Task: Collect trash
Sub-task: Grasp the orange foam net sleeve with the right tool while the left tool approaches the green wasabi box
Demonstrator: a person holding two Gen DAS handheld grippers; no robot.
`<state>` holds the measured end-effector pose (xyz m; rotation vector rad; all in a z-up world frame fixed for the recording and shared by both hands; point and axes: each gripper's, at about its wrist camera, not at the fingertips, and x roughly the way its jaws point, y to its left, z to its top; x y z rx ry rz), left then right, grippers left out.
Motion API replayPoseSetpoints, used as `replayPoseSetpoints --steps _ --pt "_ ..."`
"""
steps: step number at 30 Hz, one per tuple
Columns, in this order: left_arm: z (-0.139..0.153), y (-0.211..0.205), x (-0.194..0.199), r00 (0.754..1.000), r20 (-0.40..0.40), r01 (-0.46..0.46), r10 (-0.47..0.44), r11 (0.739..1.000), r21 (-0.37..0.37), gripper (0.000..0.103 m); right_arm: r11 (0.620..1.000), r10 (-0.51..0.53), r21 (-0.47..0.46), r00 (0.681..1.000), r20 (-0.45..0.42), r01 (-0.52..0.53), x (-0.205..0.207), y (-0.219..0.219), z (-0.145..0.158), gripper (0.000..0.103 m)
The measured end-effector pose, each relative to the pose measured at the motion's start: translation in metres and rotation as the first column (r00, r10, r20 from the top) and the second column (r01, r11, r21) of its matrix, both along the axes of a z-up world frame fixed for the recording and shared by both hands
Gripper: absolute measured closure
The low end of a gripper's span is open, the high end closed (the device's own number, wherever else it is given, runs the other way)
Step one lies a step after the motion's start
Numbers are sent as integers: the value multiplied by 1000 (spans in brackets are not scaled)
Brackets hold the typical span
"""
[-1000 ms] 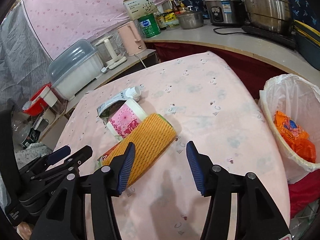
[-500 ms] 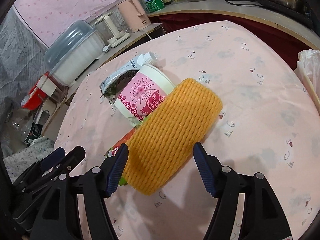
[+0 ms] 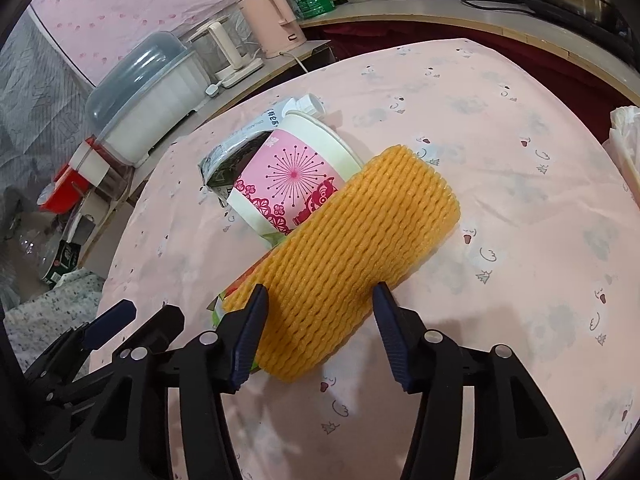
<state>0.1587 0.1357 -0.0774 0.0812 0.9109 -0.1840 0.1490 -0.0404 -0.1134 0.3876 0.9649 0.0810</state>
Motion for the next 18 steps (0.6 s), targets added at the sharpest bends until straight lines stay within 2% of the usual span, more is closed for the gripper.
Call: replayPoseSetpoints --steps 2,4,7,13,18 --pt "-1 -4 -1 1000 -2 10 -10 1000 -3 38 1000 7 -3 1000 7 -7 -2 -1 1 62" --pt "-1 -6 -1 1000 -5 21 -21 1000 -8 38 1000 19 -5 1000 14 -18 -4 -1 3 77" --pt "-2 -12 -2 999 -8 38 -38 999 -13 37 999 35 -28 999 20 -34 -6 0 6 90" --pt "-1 -27 -4 997 -5 73 -73 997 -18 29 999 18 -40 999 44 -16 -15 -12 13 94" --pt "-1 -41 -2 994 -5 110 -110 993 -37 20 997 -48 -56 994 96 54 -22 -42 30 94"
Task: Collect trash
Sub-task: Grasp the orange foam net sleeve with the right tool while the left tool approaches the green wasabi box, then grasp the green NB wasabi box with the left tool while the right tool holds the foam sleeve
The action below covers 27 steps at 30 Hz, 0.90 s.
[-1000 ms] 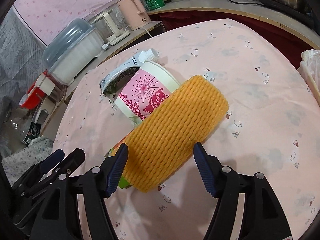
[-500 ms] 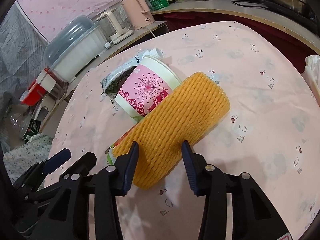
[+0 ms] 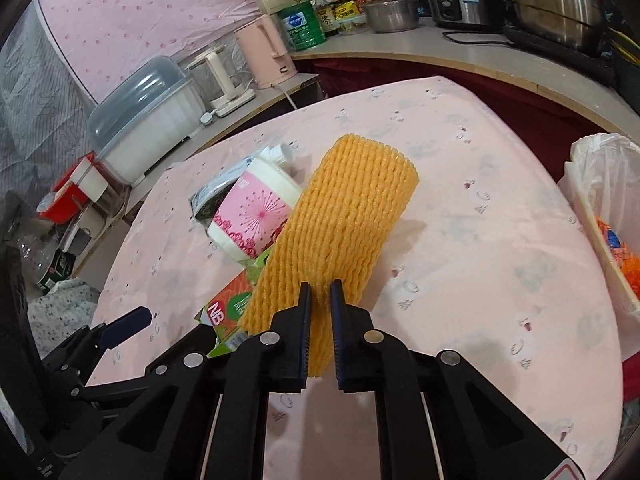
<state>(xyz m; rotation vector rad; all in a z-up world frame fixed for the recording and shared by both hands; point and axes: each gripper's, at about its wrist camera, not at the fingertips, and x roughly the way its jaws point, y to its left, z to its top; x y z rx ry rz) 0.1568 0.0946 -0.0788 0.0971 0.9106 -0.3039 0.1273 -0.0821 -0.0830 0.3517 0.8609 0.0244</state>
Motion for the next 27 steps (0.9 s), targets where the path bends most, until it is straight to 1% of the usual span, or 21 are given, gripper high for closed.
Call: replayPoseSetpoints --steps 2,4,9,12,14,18,21,27 --pt "-2 -7 2 1000 -5 19 -19 1000 -13 16 1000 -26 -1 1000 13 26 -2 -13 5 94" --pt "-7 -14 6 999 -10 35 -35 999 -14 15 999 -51 4 998 22 51 -3 -26 8 94" --pt "-24 -27 21 997 -46 68 -68 998 -2 15 996 -90 0 996 25 90 -3 -47 10 94" --pt "-34 -30 28 996 -67 64 -64 998 1 16 994 -105 2 994 16 105 -2 -55 6 94" --pt "-37 -31 30 995 -79 58 -59 998 -7 22 994 -107 1 994 13 107 -2 -58 4 94" --pt "-36 -35 28 996 -73 57 -58 998 -6 28 994 -105 2 994 12 105 -3 -59 3 94" --pt "-34 -41 23 996 -70 63 -63 998 1 36 995 -104 9 995 14 103 -5 -60 3 94" --pt "-26 -52 8 996 -65 60 -61 998 -9 54 994 -104 15 994 26 104 -15 -64 6 94"
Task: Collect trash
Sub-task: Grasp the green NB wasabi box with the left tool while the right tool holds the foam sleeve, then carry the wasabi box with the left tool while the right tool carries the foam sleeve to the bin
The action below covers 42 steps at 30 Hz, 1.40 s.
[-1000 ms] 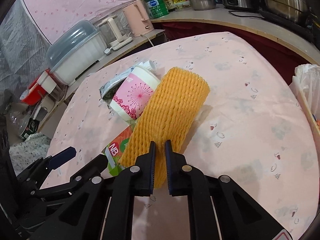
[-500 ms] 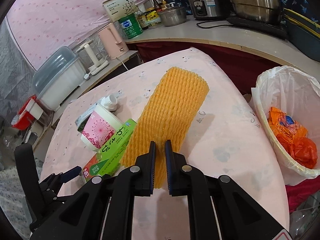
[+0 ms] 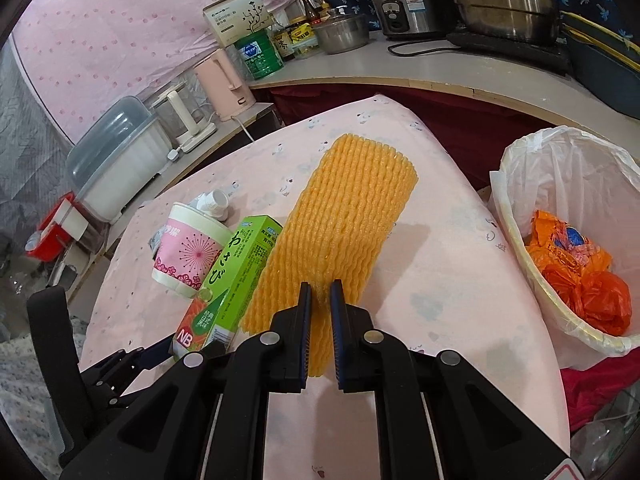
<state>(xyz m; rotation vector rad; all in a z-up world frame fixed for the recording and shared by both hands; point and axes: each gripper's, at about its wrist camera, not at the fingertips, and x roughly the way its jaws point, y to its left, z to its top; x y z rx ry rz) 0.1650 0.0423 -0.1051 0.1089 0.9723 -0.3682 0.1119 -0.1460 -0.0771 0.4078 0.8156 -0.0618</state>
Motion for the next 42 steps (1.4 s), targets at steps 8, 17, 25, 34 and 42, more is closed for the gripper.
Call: replayPoseSetpoints --steps 8,17,25,34,42 --pt "15 -12 -17 1000 -2 4 -5 999 -42 74 1000 -23 6 999 24 22 -19 -14 9 94" --pt "8 -16 -8 998 -55 -45 43 998 -43 33 999 -44 16 998 39 44 -31 -31 12 94" --pt "-5 -35 21 997 -69 -42 42 999 -1 33 998 -67 21 997 31 67 -24 -46 8 94" --pt "-3 -51 23 999 -36 -16 17 1000 23 51 997 -69 27 997 19 68 -17 -53 3 94" --pt "16 -66 4 1000 0 6 -6 1000 6 51 997 -75 35 996 44 74 -26 -59 10 94"
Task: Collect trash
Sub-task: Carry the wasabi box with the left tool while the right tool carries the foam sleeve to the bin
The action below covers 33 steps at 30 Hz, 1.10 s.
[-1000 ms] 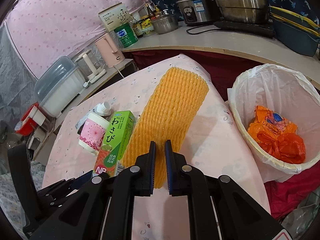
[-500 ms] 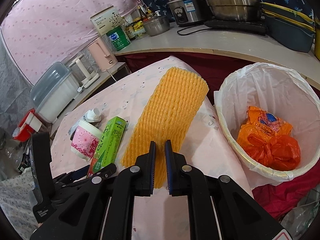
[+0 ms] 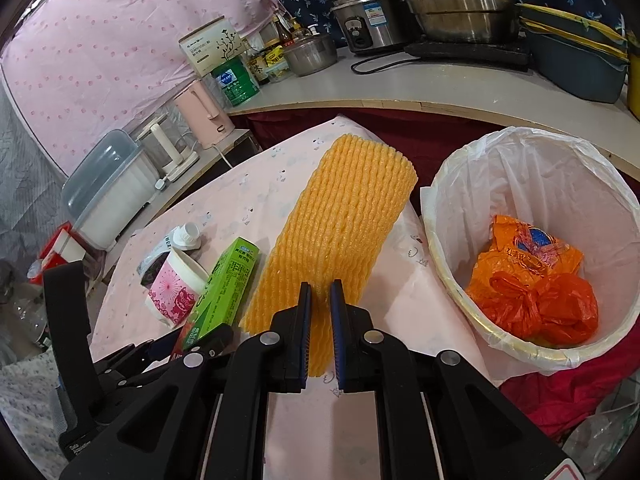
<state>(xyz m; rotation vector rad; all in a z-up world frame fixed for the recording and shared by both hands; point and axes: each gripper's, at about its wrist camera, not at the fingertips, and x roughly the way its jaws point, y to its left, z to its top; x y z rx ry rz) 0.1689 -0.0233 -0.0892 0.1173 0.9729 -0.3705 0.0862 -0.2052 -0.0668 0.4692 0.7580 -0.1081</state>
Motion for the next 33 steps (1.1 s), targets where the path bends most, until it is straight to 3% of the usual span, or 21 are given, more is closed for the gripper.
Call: replayPoseSetpoints --steps 19,33 --pt "56 -82 -35 987 92 138 -135 990 -33 52 993 -122 19 989 80 120 -53 -62 26 94" --pt "59 -173 -59 948 89 309 -305 950 -36 52 957 -288 45 955 68 285 -94 -138 15 94"
